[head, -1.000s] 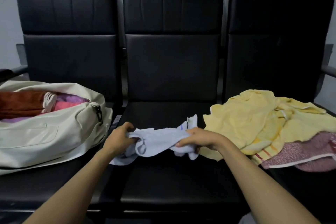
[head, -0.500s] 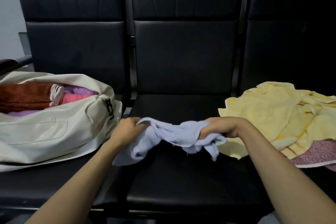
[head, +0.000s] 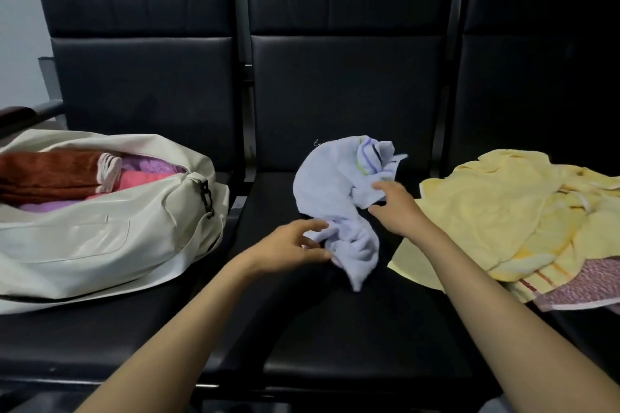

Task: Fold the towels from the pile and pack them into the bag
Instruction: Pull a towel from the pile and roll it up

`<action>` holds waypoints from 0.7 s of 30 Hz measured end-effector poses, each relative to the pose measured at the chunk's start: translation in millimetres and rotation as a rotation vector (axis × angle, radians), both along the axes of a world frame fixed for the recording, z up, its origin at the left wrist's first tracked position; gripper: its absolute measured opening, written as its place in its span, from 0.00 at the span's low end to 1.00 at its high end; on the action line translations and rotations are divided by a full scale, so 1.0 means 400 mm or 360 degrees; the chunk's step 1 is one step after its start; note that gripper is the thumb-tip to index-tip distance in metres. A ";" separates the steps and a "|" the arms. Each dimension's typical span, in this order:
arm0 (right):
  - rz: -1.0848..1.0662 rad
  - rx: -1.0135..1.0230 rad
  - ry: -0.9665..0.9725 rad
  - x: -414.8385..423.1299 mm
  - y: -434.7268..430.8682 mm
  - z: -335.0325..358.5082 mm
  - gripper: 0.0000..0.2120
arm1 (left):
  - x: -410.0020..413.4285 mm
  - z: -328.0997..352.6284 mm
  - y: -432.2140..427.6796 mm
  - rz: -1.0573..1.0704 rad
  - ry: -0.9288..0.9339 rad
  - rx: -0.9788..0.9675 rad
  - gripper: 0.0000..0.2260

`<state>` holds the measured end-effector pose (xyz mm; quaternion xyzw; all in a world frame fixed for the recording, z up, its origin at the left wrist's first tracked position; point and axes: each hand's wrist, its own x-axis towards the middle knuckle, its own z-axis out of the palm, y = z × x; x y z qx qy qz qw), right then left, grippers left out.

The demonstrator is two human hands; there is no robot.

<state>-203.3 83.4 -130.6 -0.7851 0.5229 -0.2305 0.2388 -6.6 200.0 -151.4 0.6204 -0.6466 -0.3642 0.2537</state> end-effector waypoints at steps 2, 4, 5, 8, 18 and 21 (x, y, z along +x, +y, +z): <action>0.0093 0.0085 0.0082 -0.001 0.003 -0.017 0.18 | 0.003 0.002 -0.010 0.0149 -0.0247 -0.0171 0.20; 0.0259 0.0233 0.0283 0.004 0.018 -0.034 0.16 | 0.015 -0.014 -0.023 0.0189 -0.0500 -0.0206 0.17; 0.0333 0.0297 0.0428 0.008 0.028 -0.045 0.17 | 0.019 -0.027 -0.029 0.0160 -0.0589 -0.0194 0.17; 0.0435 0.0289 0.0732 0.017 0.052 -0.076 0.27 | 0.007 -0.066 -0.045 0.0051 -0.0623 -0.0159 0.20; 0.0224 -0.0209 0.0599 -0.022 0.041 -0.098 0.06 | -0.063 -0.114 -0.107 0.0341 -0.0285 -0.0463 0.07; 0.0080 -0.0273 0.0420 -0.065 0.018 -0.082 0.06 | -0.059 -0.053 -0.099 0.0735 0.0228 -0.0580 0.08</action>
